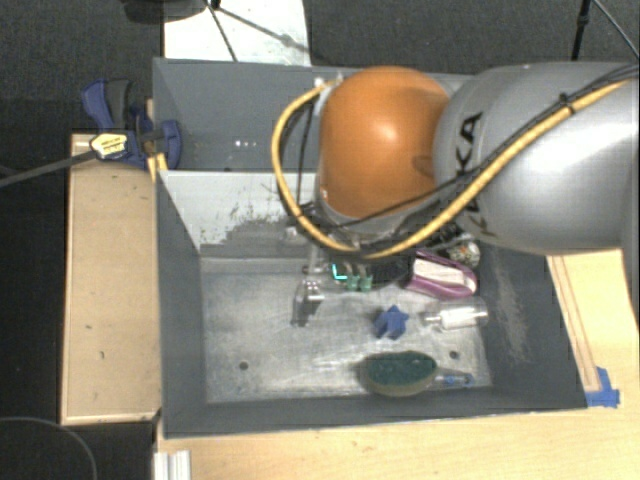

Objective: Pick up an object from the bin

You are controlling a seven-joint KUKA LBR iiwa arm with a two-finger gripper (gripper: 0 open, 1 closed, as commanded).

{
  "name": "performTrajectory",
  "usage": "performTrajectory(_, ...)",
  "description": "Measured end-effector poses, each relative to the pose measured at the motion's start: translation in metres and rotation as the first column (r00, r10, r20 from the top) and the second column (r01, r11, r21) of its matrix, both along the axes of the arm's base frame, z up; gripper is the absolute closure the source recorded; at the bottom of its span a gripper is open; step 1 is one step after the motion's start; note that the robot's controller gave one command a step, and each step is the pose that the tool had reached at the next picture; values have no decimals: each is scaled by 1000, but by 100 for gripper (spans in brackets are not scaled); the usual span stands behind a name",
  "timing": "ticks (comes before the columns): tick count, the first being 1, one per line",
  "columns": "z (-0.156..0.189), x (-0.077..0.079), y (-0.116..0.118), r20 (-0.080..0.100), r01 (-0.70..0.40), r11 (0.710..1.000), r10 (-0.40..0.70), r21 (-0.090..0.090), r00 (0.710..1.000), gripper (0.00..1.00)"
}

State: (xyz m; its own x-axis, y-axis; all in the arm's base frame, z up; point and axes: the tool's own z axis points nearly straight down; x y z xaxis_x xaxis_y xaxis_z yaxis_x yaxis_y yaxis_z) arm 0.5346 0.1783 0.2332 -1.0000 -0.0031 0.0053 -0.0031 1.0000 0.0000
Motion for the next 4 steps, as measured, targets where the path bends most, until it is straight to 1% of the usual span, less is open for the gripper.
performTrajectory(1, -163, 36, -93, 12, -242, 970, 242, 2, 970, 0)
performTrajectory(2, -161, 43, -39, 13, -496, 869, 496, 0, 868, 0)
performTrajectory(3, -132, 37, -117, 7, -370, 929, 370, -2, 929, 0)
performTrajectory(4, -157, 53, -199, 13, -416, 909, 416, 5, 909, 0)
